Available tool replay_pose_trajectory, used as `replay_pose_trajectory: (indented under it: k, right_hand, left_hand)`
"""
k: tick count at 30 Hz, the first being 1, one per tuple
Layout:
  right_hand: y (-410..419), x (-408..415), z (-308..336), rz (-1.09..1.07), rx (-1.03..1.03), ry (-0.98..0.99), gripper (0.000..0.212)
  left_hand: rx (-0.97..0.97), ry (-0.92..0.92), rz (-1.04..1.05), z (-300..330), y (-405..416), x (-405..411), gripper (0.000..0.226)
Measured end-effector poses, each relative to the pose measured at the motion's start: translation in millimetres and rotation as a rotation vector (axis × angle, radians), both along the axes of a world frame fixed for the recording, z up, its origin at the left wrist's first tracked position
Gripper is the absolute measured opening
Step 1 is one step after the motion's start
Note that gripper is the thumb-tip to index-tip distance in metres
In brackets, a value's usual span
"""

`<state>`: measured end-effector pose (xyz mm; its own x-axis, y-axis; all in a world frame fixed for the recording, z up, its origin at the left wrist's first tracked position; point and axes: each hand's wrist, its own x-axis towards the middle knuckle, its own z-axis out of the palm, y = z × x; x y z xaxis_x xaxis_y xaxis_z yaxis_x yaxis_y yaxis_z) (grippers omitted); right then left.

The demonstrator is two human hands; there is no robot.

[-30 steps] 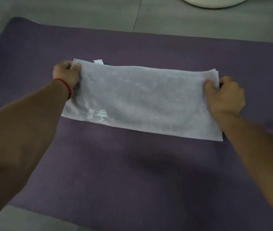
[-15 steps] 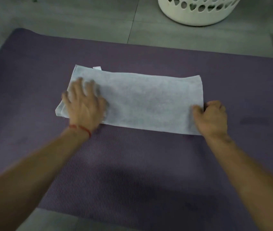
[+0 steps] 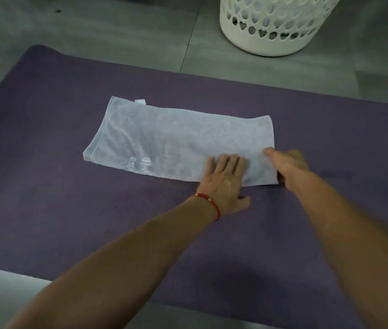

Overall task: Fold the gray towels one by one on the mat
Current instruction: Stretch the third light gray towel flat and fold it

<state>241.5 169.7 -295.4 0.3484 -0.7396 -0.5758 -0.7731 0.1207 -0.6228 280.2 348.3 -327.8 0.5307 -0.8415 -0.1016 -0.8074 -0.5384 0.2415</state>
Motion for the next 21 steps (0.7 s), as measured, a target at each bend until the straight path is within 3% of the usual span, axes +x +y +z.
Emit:
replay_pose_trajectory:
  k: [2,5,9,13,17,21]
  right_hand:
    - [-5.6,3.1,2.6,0.005,0.041,-0.034,0.033]
    - [-12.0,11.4,8.4,0.065,0.227,-0.093,0.022]
    - [-15.0,21.8,8.5,0.129,0.091,-0.054,0.029]
    - [-12.5,49.1,20.1,0.092,0.031,-0.190,0.023]
    - [20.2,91.4,36.8,0.187,-0.021,-0.428,0.023]
    - [75.1,126.0,31.7,0.384,-0.050,-0.493,0.023]
  left_hand:
    - [0.054,-0.062,0.115,1.9,-23.7,-8.8,0.088]
    - [0.032,-0.121,0.307,13.3,-43.8,-14.0,0.060]
    - [-0.142,0.021,0.295,13.2,-43.6,1.8,0.023]
    - [-0.389,0.203,0.386,21.7,-21.1,10.6,0.014]
    - [-0.682,0.346,0.621,40.3,12.3,14.1,0.008]
    - [-0.706,0.451,0.927,36.4,49.3,29.1,0.014]
